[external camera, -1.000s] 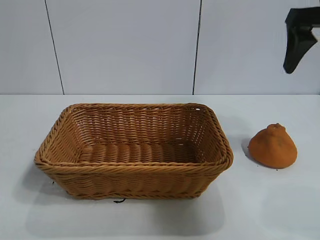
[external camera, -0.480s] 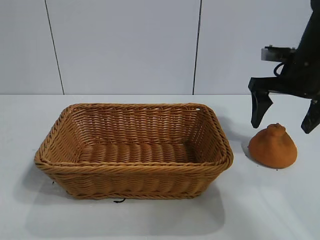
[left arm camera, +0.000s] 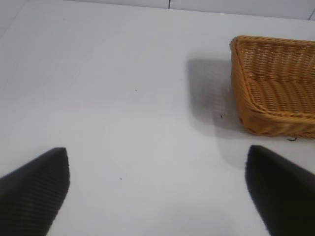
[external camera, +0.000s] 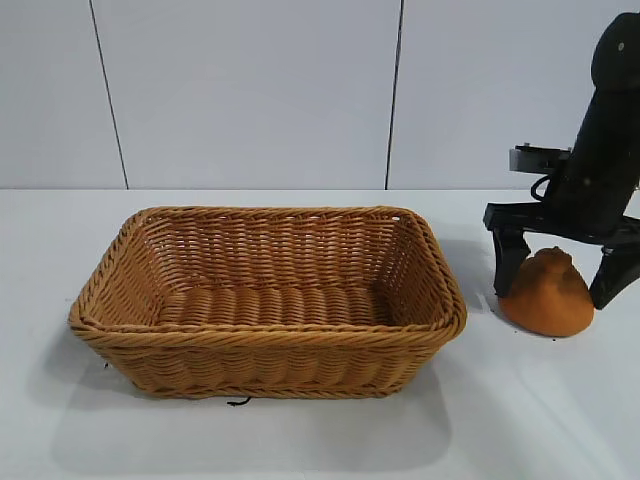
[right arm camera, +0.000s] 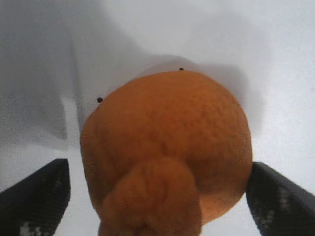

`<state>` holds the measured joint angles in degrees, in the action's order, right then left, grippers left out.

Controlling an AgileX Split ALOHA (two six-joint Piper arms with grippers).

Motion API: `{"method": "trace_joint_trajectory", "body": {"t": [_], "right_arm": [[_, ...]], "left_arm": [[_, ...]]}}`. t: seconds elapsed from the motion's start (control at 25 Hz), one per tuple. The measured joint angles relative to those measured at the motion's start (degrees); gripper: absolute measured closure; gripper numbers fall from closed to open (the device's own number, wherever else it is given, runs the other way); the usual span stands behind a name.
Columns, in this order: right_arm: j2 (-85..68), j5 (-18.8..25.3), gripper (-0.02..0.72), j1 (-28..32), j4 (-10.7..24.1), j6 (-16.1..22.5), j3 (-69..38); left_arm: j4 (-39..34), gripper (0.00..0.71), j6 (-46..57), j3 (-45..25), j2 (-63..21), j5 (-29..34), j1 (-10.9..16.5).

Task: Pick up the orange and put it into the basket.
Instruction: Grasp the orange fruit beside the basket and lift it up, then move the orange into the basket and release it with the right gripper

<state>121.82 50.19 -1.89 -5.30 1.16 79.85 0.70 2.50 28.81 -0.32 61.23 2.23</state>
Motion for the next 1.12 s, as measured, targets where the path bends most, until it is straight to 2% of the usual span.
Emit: {"method": "trace_joint_trajectory", "body": {"t": [0.08, 0.12, 0.52, 0.8, 1.12], "right_arm": [[-0.8, 0.7, 0.633, 0.0, 0.2, -0.2, 0.0], [-1.5, 1.0, 0.64, 0.0, 0.3, -0.4, 0.0], [-13.0, 6.6, 0.64, 0.0, 0.5, -0.5, 0.1], [-16.0, 11.4, 0.64, -0.2, -0.3, -0.7, 5.8], [-16.0, 12.1, 0.64, -5.9, -0.5, -0.7, 9.7]], "left_arm": [[0.0, 0.014, 0.0, 0.0, 0.0, 0.0, 0.0], [0.0, 0.014, 0.0, 0.0, 0.0, 0.0, 0.0], [0.0, 0.014, 0.0, 0.0, 0.0, 0.0, 0.0], [0.0, 0.014, 0.0, 0.0, 0.0, 0.0, 0.0], [0.0, 0.014, 0.0, 0.0, 0.0, 0.0, 0.0]]}}
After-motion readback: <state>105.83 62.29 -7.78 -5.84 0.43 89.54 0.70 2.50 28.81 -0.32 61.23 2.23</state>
